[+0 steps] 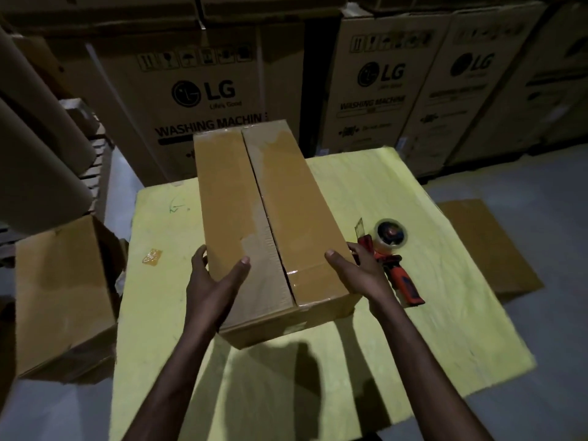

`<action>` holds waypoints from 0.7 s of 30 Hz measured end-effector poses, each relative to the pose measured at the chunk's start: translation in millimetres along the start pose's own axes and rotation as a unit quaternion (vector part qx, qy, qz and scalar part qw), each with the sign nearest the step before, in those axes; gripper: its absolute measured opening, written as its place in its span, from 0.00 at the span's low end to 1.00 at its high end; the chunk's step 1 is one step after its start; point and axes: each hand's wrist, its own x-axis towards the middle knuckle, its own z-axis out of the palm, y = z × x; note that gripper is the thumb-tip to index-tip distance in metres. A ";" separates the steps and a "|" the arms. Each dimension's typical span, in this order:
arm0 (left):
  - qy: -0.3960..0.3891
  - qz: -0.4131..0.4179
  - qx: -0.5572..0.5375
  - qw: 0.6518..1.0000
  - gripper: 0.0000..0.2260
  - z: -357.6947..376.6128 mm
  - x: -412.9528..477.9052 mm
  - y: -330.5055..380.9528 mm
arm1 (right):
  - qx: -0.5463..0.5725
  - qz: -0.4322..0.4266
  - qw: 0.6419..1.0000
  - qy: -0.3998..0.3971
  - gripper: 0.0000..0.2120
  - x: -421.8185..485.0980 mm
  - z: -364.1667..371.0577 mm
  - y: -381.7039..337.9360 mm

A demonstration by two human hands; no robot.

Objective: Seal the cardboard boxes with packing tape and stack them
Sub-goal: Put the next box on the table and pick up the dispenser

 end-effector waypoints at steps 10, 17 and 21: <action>-0.028 -0.036 -0.059 0.997 0.39 20.3 -11.5 1.4 | 0.051 -0.014 0.998 -0.031 0.22 -15.7 -10.4 15.1; 0.016 -0.024 0.004 1.000 0.33 40.4 -60.6 -10.0 | 0.058 -0.014 0.997 -0.045 0.43 -49.0 -33.2 49.4; 0.019 -0.042 -0.007 0.999 0.31 38.8 -70.2 -22.8 | -0.017 -0.011 0.996 -0.083 0.39 -48.6 -61.3 58.3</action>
